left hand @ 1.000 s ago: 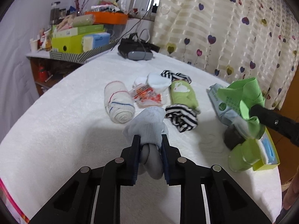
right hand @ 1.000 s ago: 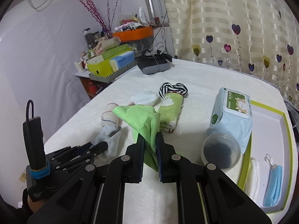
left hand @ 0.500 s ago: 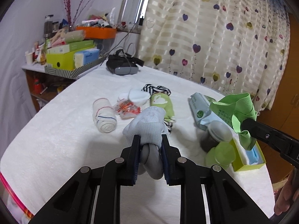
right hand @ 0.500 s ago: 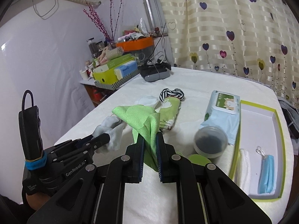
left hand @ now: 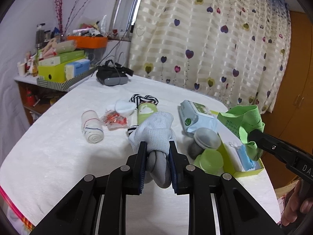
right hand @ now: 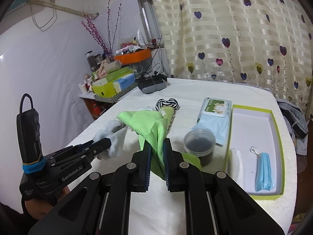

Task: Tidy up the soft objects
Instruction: 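Lift the green sock with the right tool while the left tool holds the grey sock, then carry the grey sock and green sock with both tools over the yellow-green box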

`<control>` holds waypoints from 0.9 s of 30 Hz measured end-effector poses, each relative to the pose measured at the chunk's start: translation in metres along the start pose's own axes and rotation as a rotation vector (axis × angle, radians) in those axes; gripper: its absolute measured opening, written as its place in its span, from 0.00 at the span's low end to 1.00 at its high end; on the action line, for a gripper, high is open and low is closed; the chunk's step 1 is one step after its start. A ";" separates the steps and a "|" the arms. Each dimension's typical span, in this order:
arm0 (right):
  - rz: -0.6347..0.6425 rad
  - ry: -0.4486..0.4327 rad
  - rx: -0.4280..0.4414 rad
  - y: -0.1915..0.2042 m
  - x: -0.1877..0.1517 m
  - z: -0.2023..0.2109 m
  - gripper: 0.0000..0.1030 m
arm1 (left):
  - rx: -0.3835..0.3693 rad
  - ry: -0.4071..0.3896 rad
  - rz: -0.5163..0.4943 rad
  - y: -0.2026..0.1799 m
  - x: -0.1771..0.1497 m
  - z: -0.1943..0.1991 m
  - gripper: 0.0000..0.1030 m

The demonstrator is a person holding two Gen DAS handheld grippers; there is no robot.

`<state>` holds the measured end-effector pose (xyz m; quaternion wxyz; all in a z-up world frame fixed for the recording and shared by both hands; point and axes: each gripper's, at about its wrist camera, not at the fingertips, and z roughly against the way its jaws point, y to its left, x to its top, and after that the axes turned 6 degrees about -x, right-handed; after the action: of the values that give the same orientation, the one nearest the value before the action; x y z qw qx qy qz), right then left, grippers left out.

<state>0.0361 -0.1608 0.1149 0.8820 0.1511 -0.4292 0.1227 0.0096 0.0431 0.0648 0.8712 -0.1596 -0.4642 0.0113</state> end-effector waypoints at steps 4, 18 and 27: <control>-0.007 -0.005 -0.010 -0.005 -0.001 0.003 0.12 | -0.018 -0.002 -0.013 -0.009 0.001 0.000 0.19; -0.039 -0.022 -0.063 -0.034 -0.004 0.009 0.12 | -0.070 0.017 -0.071 -0.049 0.009 -0.016 0.19; -0.072 -0.023 -0.106 -0.059 -0.005 0.015 0.12 | -0.120 0.037 -0.103 -0.080 0.012 -0.034 0.19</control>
<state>0.0422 -0.2211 0.1100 0.8877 0.1209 -0.4394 0.0662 0.0339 -0.0396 0.0798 0.8678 -0.1878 -0.4556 -0.0643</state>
